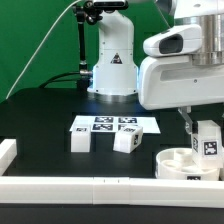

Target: Assemble stool

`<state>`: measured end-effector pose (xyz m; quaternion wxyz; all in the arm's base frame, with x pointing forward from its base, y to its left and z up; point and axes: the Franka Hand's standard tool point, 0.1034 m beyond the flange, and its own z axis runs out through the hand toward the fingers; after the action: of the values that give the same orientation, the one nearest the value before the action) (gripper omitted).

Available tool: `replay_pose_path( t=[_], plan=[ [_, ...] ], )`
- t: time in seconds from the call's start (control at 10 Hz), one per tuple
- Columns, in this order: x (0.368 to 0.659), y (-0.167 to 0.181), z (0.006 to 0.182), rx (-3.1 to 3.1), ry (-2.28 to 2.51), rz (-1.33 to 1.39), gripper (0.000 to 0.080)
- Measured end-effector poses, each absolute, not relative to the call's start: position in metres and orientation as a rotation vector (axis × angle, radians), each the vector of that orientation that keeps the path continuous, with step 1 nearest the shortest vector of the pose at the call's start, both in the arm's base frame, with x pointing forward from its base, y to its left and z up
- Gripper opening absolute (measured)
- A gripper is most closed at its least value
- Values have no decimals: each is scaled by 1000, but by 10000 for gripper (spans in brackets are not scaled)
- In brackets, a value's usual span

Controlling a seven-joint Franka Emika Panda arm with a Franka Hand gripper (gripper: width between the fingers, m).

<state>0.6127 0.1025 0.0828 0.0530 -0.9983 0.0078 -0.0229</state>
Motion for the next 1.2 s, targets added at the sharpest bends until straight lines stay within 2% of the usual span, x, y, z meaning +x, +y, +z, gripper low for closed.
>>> replay_pose_path(
  t=[0.4, 0.9, 1.2],
  plan=[
    [613, 104, 83, -2991, 473, -46, 337],
    [610, 111, 83, -2599, 1398, 27, 337],
    [609, 113, 82, -2459, 1616, 58, 337]
  ],
)
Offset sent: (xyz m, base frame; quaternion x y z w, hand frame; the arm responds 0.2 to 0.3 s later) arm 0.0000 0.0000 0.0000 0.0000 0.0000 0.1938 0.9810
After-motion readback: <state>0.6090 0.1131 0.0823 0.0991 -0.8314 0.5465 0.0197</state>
